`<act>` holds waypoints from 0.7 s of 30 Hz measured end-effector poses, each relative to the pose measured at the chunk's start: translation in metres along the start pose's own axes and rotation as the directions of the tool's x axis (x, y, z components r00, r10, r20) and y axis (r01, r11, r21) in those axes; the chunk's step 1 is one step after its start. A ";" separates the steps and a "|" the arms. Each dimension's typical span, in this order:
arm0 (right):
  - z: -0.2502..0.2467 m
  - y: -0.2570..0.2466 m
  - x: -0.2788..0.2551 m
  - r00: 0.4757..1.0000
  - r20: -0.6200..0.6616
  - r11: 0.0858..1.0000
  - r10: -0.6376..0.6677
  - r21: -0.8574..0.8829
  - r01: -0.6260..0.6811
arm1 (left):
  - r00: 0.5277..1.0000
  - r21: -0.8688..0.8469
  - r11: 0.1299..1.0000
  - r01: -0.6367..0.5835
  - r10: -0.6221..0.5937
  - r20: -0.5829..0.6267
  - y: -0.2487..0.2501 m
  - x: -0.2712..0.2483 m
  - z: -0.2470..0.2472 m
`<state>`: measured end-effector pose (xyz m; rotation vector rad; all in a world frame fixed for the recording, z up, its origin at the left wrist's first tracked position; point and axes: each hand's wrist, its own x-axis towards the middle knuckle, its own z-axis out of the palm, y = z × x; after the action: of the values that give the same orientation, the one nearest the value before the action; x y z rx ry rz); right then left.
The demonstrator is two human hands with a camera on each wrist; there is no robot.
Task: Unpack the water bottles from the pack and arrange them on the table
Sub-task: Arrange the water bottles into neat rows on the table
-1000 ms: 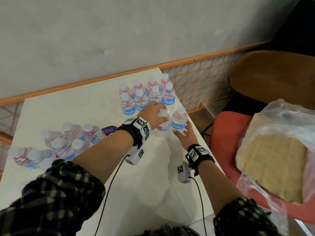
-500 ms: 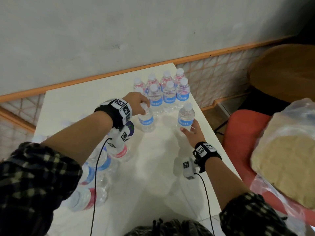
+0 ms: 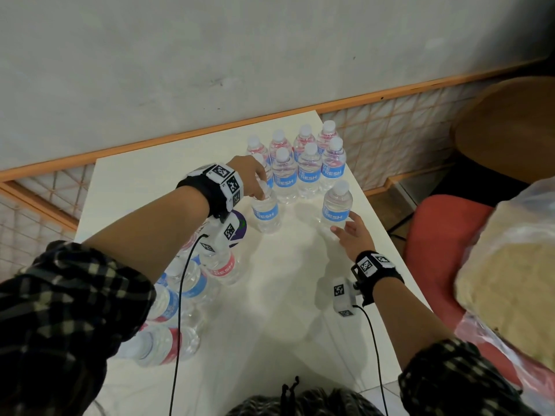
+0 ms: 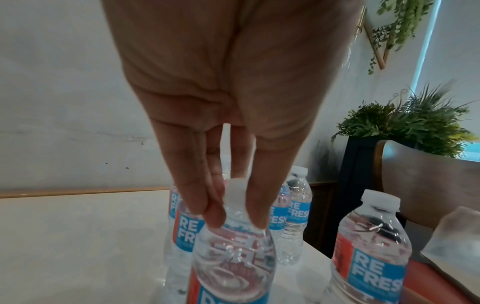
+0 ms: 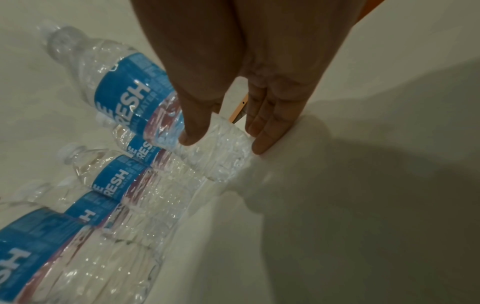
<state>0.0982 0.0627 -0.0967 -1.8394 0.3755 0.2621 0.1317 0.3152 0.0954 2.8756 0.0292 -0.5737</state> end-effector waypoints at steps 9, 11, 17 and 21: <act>0.002 -0.001 0.004 1.000 0.023 0.999 0.005 -0.031 -0.004 | 0.999 -0.080 0.997 0.014 -0.010 0.051 0.003 -0.001 -0.004; 0.003 -0.003 0.006 0.999 0.033 0.998 0.003 -0.056 -0.001 | 0.999 -0.050 0.999 -0.014 0.016 0.035 0.004 -0.001 -0.005; 0.016 -0.012 0.008 0.996 0.088 0.975 -0.009 -0.222 0.029 | 1.000 -0.036 0.999 -0.021 0.021 0.013 0.004 0.000 -0.005; 0.032 -0.022 0.010 0.990 0.140 0.954 -0.004 -0.298 0.046 | 1.000 -0.052 0.999 -0.010 0.010 -0.002 0.002 0.002 -0.005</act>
<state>0.1158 0.0978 -0.0907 -2.1088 0.2243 0.4472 0.1357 0.3147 0.0993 2.8241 0.0300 -0.5601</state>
